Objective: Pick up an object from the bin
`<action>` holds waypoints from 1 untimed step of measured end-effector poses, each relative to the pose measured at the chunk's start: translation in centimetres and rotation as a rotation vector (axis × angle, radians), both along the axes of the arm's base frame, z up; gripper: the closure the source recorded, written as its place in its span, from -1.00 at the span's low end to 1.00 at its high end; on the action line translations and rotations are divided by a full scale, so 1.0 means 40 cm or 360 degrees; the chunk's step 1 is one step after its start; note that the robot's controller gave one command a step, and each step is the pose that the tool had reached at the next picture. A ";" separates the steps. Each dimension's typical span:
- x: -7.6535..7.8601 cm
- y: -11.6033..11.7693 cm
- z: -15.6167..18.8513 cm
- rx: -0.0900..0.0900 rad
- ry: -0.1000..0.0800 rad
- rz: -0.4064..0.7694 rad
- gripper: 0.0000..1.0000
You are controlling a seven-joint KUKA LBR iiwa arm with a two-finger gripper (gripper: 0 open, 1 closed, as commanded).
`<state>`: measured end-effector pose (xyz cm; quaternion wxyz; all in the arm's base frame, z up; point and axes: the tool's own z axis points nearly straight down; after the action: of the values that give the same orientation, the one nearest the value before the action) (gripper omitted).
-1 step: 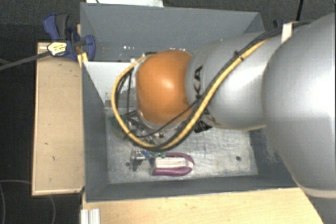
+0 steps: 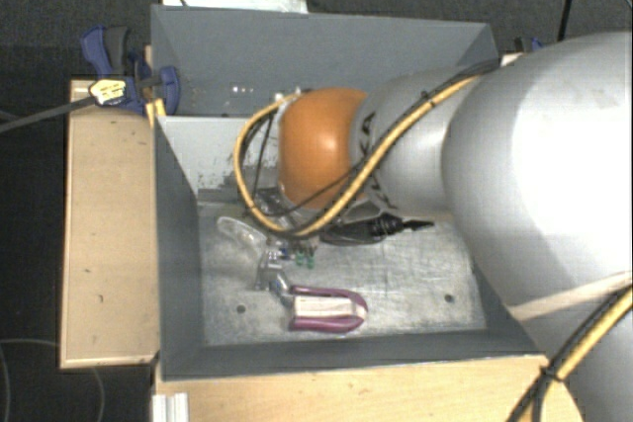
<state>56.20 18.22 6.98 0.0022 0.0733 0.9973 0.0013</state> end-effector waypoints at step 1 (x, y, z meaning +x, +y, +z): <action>-0.032 0.162 0.082 0.0006 0.0000 -0.0098 -1.00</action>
Offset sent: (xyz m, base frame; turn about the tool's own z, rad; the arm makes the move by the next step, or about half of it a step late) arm -0.0126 0.0599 0.0302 0.0669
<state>54.94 24.69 10.24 0.0022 0.1040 0.9946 0.0030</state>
